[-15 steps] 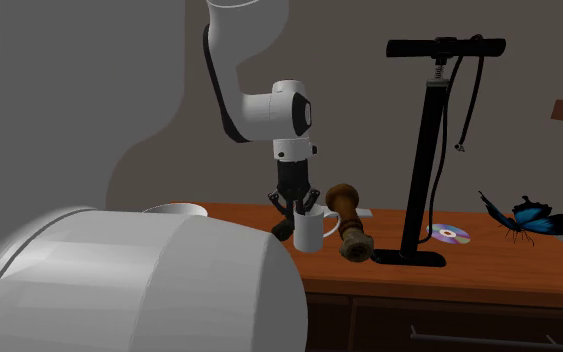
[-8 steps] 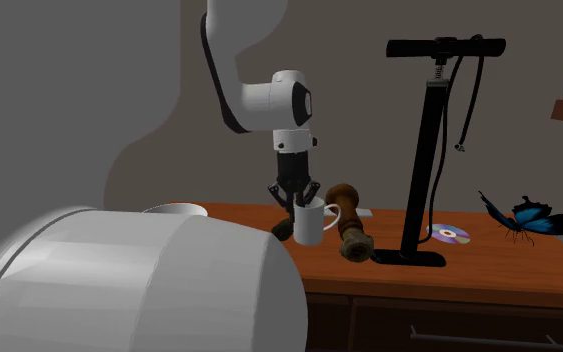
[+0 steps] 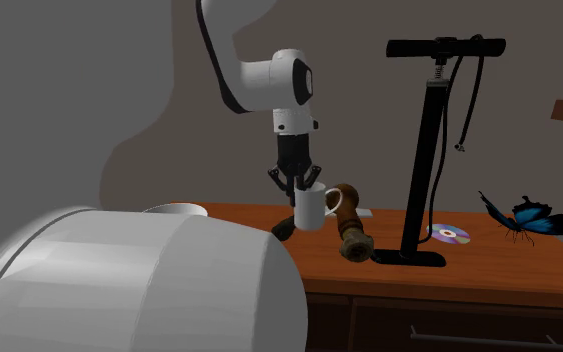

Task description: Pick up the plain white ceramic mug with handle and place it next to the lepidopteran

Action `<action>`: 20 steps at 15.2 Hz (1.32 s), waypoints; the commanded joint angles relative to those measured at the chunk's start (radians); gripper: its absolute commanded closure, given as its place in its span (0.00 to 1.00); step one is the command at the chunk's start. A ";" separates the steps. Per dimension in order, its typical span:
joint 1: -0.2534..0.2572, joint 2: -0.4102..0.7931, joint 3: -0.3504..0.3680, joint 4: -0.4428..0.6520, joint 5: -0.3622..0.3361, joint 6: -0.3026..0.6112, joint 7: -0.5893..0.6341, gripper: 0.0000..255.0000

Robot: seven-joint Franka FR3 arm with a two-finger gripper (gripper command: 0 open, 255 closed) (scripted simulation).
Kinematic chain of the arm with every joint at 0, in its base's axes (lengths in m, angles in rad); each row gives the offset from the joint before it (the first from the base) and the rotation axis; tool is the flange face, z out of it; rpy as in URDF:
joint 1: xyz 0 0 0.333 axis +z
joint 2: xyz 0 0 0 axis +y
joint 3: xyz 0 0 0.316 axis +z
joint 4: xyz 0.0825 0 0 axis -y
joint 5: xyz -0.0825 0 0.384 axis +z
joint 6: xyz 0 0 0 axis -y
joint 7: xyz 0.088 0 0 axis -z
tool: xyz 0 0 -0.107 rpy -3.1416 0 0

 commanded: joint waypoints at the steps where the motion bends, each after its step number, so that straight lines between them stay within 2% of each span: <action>1: 0.001 -0.016 0.000 0.008 -0.002 -0.024 0.000 1.00; 20: 0.007 -0.120 0.000 0.144 -0.011 -0.263 -0.008 1.00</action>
